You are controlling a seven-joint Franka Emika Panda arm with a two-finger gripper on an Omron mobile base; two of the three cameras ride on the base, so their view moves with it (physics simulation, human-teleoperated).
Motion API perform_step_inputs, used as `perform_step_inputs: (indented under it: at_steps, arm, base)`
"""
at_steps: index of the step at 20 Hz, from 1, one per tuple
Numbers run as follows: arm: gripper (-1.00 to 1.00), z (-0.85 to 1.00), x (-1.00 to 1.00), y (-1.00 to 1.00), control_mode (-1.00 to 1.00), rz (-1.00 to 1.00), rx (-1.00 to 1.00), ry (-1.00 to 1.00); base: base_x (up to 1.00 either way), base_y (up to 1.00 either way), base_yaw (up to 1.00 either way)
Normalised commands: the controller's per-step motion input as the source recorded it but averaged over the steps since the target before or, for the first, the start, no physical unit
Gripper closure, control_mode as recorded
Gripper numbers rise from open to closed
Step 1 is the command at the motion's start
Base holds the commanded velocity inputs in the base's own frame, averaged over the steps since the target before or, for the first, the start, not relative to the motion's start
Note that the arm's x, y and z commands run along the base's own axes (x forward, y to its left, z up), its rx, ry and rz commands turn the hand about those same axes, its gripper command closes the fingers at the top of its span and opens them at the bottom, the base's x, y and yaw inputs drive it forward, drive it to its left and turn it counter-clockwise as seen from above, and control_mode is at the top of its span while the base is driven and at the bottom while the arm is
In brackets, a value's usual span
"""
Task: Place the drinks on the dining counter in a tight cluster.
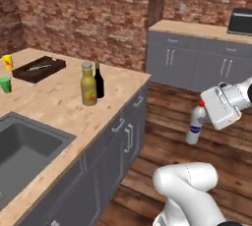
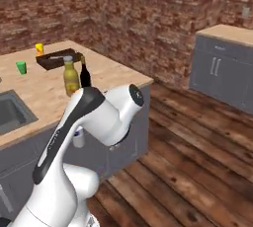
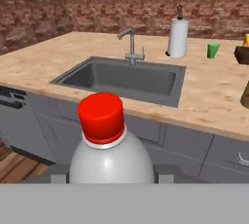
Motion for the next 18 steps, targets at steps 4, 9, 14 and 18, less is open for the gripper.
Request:
perform_step_inputs:
  at_steps: [4, 9, 14, 18]
  arm:
    - [1.0, 0.0, 0.0, 0.0, 1.0, 0.0, 0.0, 0.0]
    - [1.0, 0.0, 0.0, 0.0, 1.0, 0.0, 0.0, 0.0]
    - [1.0, 0.0, 0.0, 0.0, 1.0, 0.0, 0.0, 0.0]
    - [1.0, 0.0, 0.0, 0.0, 1.0, 0.0, 0.0, 0.0]
  base:
    - [0.47, -0.22, 0.86]
    - [0.78, -0.38, 0.6]
    - [0.98, -0.42, 0.47]
    - [0.99, -0.88, 0.44]
